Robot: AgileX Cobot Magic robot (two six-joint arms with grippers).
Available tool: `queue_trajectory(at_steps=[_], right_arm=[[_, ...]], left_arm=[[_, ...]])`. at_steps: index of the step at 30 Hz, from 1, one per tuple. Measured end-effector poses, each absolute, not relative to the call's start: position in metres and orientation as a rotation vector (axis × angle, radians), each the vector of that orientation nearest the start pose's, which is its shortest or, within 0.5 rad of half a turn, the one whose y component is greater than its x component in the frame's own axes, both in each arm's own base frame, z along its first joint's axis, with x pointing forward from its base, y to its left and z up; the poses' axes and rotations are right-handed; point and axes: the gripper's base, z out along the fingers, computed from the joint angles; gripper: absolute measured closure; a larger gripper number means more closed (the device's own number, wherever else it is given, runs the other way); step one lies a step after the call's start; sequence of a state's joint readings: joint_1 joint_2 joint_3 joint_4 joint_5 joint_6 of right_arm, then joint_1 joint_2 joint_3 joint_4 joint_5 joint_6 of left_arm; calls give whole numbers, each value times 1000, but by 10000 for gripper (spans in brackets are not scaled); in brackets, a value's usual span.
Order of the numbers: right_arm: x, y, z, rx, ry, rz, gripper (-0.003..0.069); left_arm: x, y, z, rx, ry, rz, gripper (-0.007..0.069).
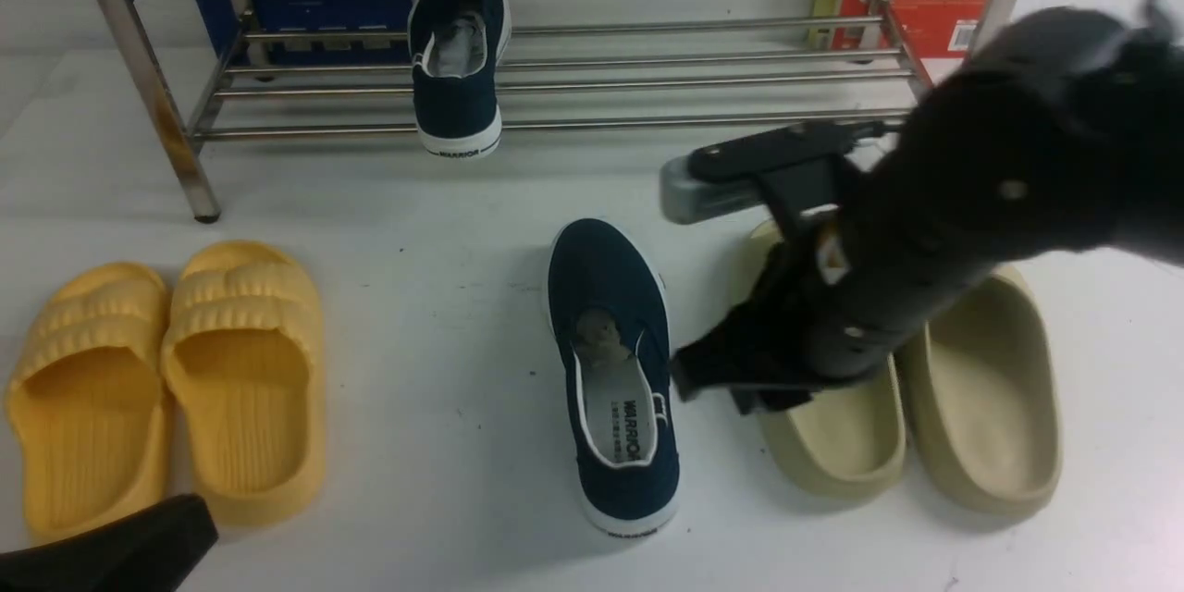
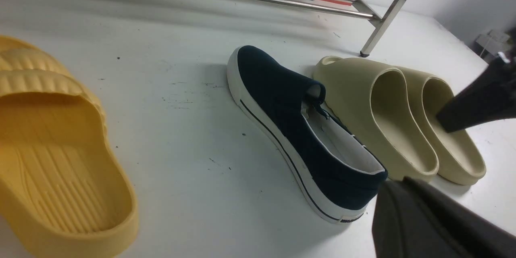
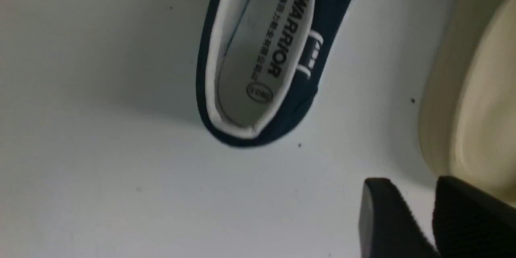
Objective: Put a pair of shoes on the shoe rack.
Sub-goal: Use the right arm to grab the shoe closest to it, then use the right arm to put a shoe into the shoe rack
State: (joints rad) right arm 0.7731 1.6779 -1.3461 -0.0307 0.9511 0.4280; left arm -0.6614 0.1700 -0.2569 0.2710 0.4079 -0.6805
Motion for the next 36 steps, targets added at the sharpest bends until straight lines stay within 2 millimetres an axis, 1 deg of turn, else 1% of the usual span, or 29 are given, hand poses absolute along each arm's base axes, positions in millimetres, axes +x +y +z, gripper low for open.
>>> queue_trajectory(at_steps=[1,2,3,4,5,6,7,9,10,11,12,14,15,16,18,20,21,22,24,26,27,28,30,31,33,34,36], right_arm=[[259,251,270,-499,2762,247,330],[259,252,272,-499,2756,249,330],[270,263,258,-494,2774,228,247],[275,268,255,-489,2773,231,221],[276,269,254,-487,2774,230,215],[281,274,245,-488,2779,223,183],[284,277,237,-486,2787,219,170],[289,282,222,-480,2804,208,168],[290,283,219,-481,2808,204,171],[292,284,213,-478,2808,206,179],[296,287,203,-474,2808,208,205],[299,288,197,-465,2806,217,235],[303,288,191,-438,2820,229,294],[305,287,189,-421,2829,235,328],[306,285,187,-392,2846,253,431],[306,283,189,-396,2853,248,541],[305,282,190,-398,2856,241,585],[305,281,192,-398,2858,237,614],[303,277,200,-388,2868,240,616],[298,271,216,-379,2880,251,616],[298,271,216,-379,2884,247,616],[294,267,231,-377,2877,265,616],[293,264,249,-362,2845,307,616],[295,262,261,-342,2812,339,616],[302,259,274,-311,2761,380,616],[309,258,282,-286,2719,410,616],[325,252,289,-233,2666,436,616]], left_arm=[[53,-29,254,134,1838,-682,638],[53,-29,254,134,1838,-682,638],[53,-29,254,134,1838,-682,638],[53,-29,254,134,1838,-682,638],[53,-29,254,134,1838,-682,638],[53,-29,254,134,1838,-682,638],[53,-29,254,134,1838,-682,638],[53,-29,254,134,1838,-682,638],[53,-29,254,134,1838,-682,638],[53,-29,254,134,1838,-682,638],[53,-29,254,134,1838,-682,638],[53,-29,254,134,1838,-682,638],[53,-29,254,134,1838,-682,638],[53,-29,254,134,1838,-682,638],[53,-29,254,134,1838,-682,638],[53,-29,254,133,1838,-683,638],[53,-29,254,132,1838,-683,638],[53,-29,254,132,1838,-683,638],[53,-29,254,131,1839,-684,638],[53,-29,254,131,1839,-684,638],[53,-29,254,131,1839,-684,638],[53,-29,254,131,1839,-684,638],[53,-29,254,131,1839,-684,638],[53,-29,254,131,1839,-684,638],[53,-29,254,131,1839,-684,637],[53,-29,254,131,1839,-684,637],[53,-29,254,131,1839,-684,637]])
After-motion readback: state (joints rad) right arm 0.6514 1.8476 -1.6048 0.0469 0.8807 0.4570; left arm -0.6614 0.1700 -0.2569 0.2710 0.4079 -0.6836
